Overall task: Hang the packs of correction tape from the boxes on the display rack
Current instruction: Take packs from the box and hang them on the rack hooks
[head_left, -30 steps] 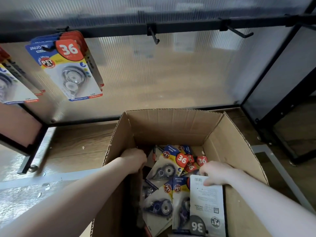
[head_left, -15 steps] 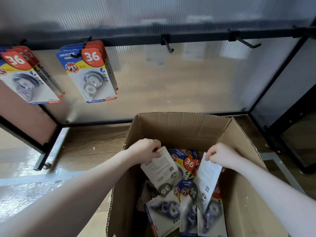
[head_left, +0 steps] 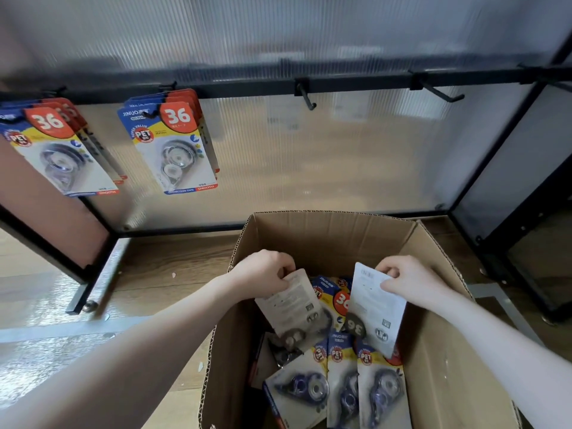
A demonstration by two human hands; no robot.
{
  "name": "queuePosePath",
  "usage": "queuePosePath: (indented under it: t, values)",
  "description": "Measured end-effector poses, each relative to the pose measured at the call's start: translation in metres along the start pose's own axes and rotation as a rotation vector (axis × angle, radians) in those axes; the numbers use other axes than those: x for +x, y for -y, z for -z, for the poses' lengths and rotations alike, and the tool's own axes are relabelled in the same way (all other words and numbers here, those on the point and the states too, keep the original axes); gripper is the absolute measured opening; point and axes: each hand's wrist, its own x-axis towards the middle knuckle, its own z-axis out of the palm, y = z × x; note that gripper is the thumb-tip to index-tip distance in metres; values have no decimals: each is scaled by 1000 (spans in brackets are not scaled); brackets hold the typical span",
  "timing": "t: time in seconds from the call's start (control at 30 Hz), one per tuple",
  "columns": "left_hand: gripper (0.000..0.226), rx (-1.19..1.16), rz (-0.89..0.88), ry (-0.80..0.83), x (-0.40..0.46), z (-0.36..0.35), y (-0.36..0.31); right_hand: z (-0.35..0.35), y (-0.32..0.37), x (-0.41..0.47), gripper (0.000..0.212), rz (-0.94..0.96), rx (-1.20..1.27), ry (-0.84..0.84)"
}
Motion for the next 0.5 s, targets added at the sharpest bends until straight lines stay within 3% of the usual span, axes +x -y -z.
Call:
queuePosePath:
  t: [0.1,0.2,0.3,0.4,0.5]
  values:
    - [17,-12,-19,-156,-4,13,-6,8,4,0,24,82,72,-146]
    - [19,133,-110,-142,-10,18,-11,12,10,-12,21,166,-157,-132]
    - [24,279,-208,146,-14,-1,-16,0,8,-28,21,237,-464,176]
    - [33,313,-201,447,-12,-28,-16,-20,-6,-35,22,174,-570,461]
    - [46,280,-120,558,0,-39,-12,-23,-13,-24,24,98,-624,453]
